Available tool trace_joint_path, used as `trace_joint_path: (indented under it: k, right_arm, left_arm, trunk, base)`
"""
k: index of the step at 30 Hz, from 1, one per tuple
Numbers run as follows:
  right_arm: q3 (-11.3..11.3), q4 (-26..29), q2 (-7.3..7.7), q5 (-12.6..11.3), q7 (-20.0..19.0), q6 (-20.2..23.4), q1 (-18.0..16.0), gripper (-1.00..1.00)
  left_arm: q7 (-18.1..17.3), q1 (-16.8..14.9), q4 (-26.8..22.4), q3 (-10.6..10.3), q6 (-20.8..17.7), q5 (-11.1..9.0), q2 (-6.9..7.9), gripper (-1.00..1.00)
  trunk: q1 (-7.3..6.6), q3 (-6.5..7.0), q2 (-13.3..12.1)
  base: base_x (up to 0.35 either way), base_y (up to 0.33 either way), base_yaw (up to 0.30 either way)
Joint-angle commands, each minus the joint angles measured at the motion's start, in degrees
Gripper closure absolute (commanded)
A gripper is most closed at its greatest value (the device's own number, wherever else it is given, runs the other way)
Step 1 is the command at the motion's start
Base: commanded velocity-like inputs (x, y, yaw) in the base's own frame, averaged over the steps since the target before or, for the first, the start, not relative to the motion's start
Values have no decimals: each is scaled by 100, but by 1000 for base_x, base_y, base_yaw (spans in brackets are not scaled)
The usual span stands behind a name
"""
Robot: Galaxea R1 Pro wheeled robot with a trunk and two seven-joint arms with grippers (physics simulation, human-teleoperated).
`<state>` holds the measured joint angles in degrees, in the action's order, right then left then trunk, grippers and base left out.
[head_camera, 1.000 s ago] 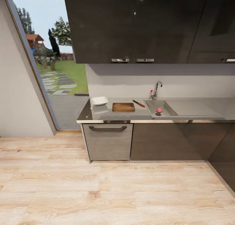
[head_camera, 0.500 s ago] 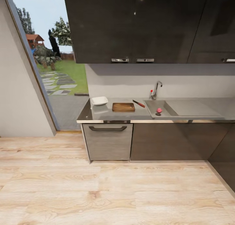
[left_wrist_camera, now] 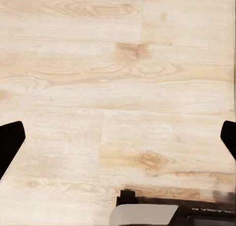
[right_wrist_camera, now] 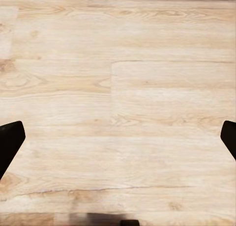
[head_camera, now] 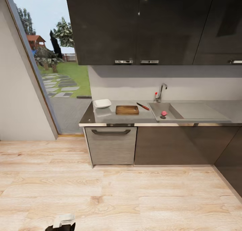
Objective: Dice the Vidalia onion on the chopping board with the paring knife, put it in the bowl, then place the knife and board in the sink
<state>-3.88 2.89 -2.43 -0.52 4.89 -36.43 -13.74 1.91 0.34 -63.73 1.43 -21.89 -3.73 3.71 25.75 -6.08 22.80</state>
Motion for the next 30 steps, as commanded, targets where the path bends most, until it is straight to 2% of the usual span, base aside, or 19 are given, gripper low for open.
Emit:
trace_joint_path:
  k: [1, 5, 13, 19, 30]
  right_arm:
    - [-43, -8, -2, -4, 46, -13, -5, -100]
    - [-43, -24, -3, -6, 40, -13, -5, -100]
    - [-43, -83, 1, -2, 38, -13, -5, -100]
    - [-43, -86, 5, -1, 21, -13, -5, -100]
    - [-43, -87, 4, -1, 0, -14, -5, -100]
  left_arm:
    - [20, 1, -112, -2, -39, -40, 0, -100]
    - [20, 1, -479, -2, -143, -40, -8, -100]
    - [20, 1, -1238, -2, -870, -41, -33, -100]
    - [20, 1, -1501, -2, -966, -40, -114, -100]
    - [20, 1, -1904, -2, -1237, -40, -132, -100]
  trunk:
    - [4, -11, 11]
    - [4, -11, 11]
    - [4, -11, 11]
    - [4, -11, 11]
    - [4, -11, 11]
  base:
    - [0, 0, 0]
    - [0, 0, 0]
    - [0, 0, 0]
    - [0, 0, 0]
    - [0, 0, 0]
